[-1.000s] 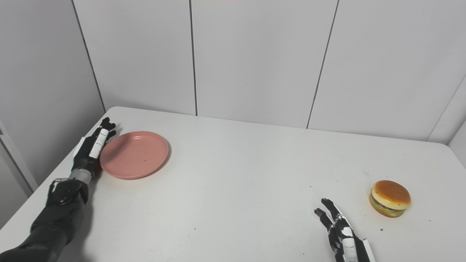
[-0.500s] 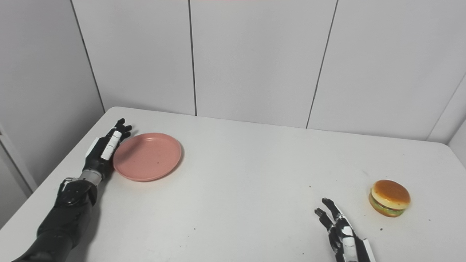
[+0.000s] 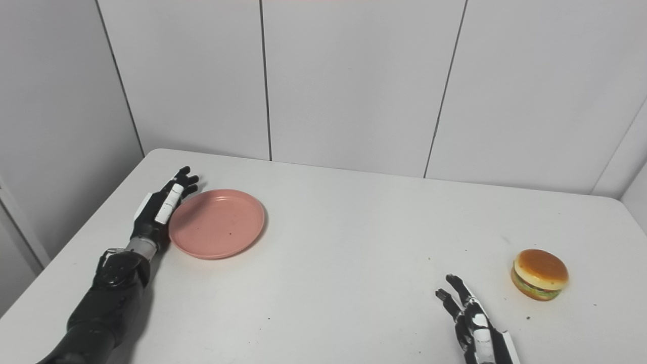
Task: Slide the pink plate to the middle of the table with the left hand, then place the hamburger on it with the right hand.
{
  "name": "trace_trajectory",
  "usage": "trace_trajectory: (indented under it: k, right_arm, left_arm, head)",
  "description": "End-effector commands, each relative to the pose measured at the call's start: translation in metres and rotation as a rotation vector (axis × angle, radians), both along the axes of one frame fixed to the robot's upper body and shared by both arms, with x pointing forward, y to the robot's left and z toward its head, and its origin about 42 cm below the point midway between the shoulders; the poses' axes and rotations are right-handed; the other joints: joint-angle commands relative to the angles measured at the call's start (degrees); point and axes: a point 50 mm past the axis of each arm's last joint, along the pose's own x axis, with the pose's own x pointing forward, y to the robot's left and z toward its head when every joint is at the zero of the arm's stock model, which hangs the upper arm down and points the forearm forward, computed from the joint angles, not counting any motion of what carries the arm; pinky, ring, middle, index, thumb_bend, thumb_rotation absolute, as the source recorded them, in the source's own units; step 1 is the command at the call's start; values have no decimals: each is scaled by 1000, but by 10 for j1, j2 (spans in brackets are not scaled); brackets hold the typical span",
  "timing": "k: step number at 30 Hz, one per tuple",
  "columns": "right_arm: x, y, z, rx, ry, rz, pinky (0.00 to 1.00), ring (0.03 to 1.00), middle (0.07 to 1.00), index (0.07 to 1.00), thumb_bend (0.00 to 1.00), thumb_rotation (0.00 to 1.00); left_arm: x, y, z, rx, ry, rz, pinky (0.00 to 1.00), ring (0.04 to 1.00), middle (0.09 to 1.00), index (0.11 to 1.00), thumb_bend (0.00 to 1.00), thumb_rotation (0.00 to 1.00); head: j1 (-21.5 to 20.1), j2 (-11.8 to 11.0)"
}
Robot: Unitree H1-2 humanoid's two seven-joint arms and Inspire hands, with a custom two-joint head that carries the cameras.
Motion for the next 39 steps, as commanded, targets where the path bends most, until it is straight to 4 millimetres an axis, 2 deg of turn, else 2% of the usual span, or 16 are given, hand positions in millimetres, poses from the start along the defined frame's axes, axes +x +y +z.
trace_trajectory:
  k: [1, 13, 29, 34, 39]
  right_arm:
    - [0, 6, -16, 2, 104, 8, 949, 870, 954, 877, 805, 1000]
    - [-1, 9, -16, 6, 107, 6, 959, 871, 954, 874, 796, 1000]
    - [-2, 15, -15, 5, 104, 11, 975, 877, 959, 883, 800, 1000]
    - [-2, 17, -14, 8, 105, 11, 958, 862, 948, 872, 810, 1000]
    - [-1, 19, -13, 0, 105, 12, 961, 856, 941, 861, 826, 1000]
  left_arm:
    - [18, -14, 21, 3, -45, -54, 786, 921, 914, 926, 953, 805]
    - [17, -37, 10, -13, -21, -87, 805, 899, 907, 940, 1000, 801]
    - [16, -79, -1, -37, -9, -129, 773, 893, 903, 911, 969, 842]
    - [13, -90, -6, -66, -8, -133, 835, 907, 916, 927, 960, 838]
    - [9, -103, -7, -60, -9, -140, 824, 907, 916, 930, 961, 854]
  head:
    - [0, 0]
    - [-6, -1]
    - [-18, 6]
    - [-22, 8]
    - [-29, 12]
